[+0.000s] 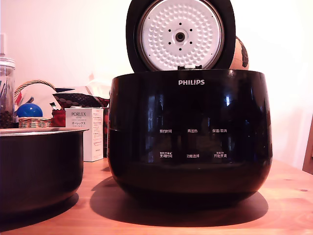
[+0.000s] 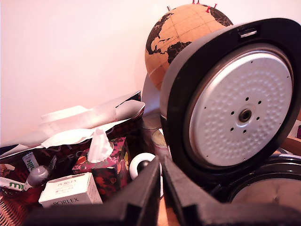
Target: Pick up the metallic pot next to the rice cooker
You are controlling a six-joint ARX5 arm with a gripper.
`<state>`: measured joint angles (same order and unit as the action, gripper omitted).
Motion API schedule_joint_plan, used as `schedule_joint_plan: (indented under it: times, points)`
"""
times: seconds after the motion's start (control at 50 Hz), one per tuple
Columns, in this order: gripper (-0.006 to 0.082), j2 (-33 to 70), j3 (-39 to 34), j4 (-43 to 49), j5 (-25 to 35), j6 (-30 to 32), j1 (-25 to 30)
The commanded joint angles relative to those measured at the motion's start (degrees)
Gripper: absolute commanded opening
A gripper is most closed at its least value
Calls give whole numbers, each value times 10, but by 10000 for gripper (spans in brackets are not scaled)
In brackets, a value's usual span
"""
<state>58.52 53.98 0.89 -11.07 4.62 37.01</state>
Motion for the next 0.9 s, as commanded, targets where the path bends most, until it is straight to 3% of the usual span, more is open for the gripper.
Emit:
schedule_joint_plan:
  times: [0.0,0.3,0.4,0.66,0.88]
  points:
    - [-22,-5,-15,-23,-16,1,-8]
    - [-22,-9,-15,5,-40,19,-57]
    - [-22,-19,-15,47,-32,58,-72]
    - [-22,-67,-15,260,13,120,-107]
    - [-22,-79,-15,476,113,154,-108]
